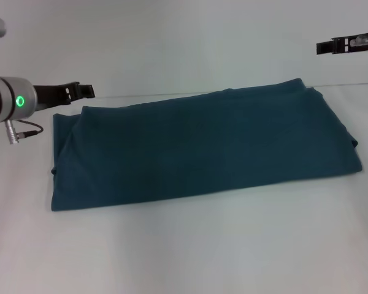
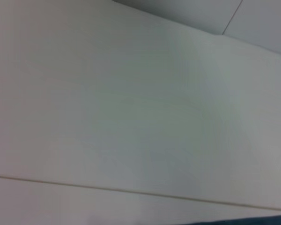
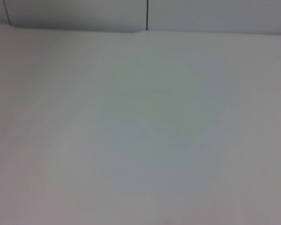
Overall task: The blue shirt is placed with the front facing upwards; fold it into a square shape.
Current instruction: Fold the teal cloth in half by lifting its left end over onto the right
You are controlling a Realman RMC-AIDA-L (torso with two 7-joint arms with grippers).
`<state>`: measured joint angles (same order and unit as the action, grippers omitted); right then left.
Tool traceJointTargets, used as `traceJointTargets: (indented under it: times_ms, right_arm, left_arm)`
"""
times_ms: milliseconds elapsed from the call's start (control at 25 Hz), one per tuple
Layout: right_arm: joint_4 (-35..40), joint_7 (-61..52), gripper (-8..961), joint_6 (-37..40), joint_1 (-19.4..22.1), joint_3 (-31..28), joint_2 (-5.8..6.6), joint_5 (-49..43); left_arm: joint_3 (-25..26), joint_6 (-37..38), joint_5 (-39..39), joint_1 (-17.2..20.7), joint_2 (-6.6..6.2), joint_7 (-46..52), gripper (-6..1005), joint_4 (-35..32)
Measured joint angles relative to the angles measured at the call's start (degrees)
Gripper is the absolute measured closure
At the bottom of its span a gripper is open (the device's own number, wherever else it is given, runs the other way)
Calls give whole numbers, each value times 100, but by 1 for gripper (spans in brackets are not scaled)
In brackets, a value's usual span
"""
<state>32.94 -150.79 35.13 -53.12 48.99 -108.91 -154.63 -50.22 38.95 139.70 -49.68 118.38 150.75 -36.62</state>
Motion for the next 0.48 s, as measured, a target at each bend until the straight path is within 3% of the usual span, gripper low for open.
traceJointTargets:
  times_ms: [200,480]
  right_arm:
    - [420,543,84,561,468,-14,31,1366]
    - [936,1892,13,2290,1336,-364,52,3685]
  left_arm:
    - [34,342,-803,375,3,-57,399,-425]
    - [93,1189,-2092,1061,-95,-227,403,-867]
